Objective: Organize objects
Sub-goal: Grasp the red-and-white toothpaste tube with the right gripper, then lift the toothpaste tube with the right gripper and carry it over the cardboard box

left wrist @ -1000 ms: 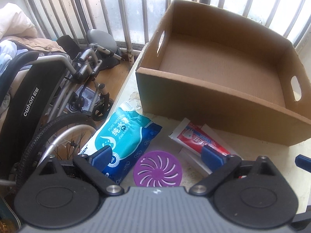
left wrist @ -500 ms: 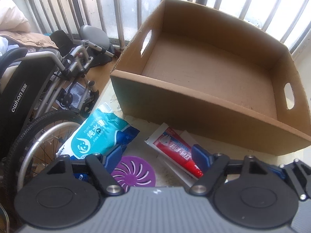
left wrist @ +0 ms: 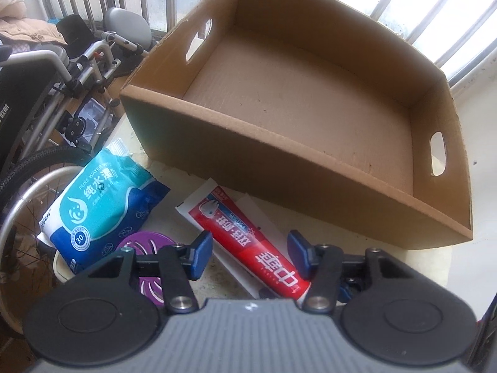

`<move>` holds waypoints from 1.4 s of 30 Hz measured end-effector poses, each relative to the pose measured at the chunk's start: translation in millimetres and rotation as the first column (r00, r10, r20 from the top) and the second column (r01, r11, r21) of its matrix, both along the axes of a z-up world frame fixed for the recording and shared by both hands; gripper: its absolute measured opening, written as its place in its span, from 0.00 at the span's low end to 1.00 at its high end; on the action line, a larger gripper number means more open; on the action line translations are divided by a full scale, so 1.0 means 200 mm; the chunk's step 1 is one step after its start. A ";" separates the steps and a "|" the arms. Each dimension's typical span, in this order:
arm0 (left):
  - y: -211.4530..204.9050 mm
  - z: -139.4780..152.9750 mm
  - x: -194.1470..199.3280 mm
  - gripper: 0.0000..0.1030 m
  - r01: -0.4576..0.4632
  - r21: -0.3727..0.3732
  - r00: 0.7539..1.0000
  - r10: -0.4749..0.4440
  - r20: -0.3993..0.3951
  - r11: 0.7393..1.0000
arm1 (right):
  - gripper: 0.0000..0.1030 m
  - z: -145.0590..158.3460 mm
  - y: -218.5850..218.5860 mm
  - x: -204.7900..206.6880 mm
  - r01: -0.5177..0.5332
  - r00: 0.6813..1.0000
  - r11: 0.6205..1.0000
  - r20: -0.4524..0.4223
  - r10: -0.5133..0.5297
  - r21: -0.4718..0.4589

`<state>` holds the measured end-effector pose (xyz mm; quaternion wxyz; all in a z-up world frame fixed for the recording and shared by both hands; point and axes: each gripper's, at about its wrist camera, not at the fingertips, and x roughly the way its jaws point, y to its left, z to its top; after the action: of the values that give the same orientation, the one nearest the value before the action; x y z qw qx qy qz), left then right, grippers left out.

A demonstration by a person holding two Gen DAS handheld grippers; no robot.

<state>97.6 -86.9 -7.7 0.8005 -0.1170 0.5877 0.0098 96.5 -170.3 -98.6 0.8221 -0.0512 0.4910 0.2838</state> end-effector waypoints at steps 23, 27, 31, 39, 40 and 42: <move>-0.03 -0.09 0.07 0.36 -0.043 -0.030 0.992 0.039 -0.119 0.999 | 0.26 0.01 0.01 -0.01 -0.110 0.991 0.994 -0.068 0.112 0.028; -0.02 -0.09 0.07 0.37 -0.055 -0.035 0.991 0.050 -0.121 0.998 | 0.27 0.00 0.02 0.02 -0.111 0.988 0.993 -0.107 0.114 0.037; -0.01 -0.09 0.07 0.36 -0.068 -0.047 0.990 0.062 -0.126 0.997 | 0.27 -0.03 0.04 0.02 -0.118 0.982 0.992 -0.146 0.122 0.039; -0.01 -0.09 0.07 0.37 -0.075 -0.059 0.990 0.067 -0.122 0.995 | 0.26 -0.03 0.09 0.02 -0.098 0.983 0.993 -0.150 0.106 0.058; -0.01 -0.09 0.07 0.37 -0.078 -0.064 0.990 0.069 -0.126 0.995 | 0.26 -0.02 0.10 0.02 -0.095 0.983 0.994 -0.153 0.103 0.059; -0.01 -0.08 0.07 0.37 -0.078 -0.070 0.989 0.069 -0.132 0.994 | 0.26 -0.01 0.12 0.02 -0.088 0.982 0.994 -0.159 0.098 0.066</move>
<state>111.1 -89.0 -23.5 0.7549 -0.1678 0.6335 0.0247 100.5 -147.0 -101.2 0.7665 -0.0268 0.5445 0.3394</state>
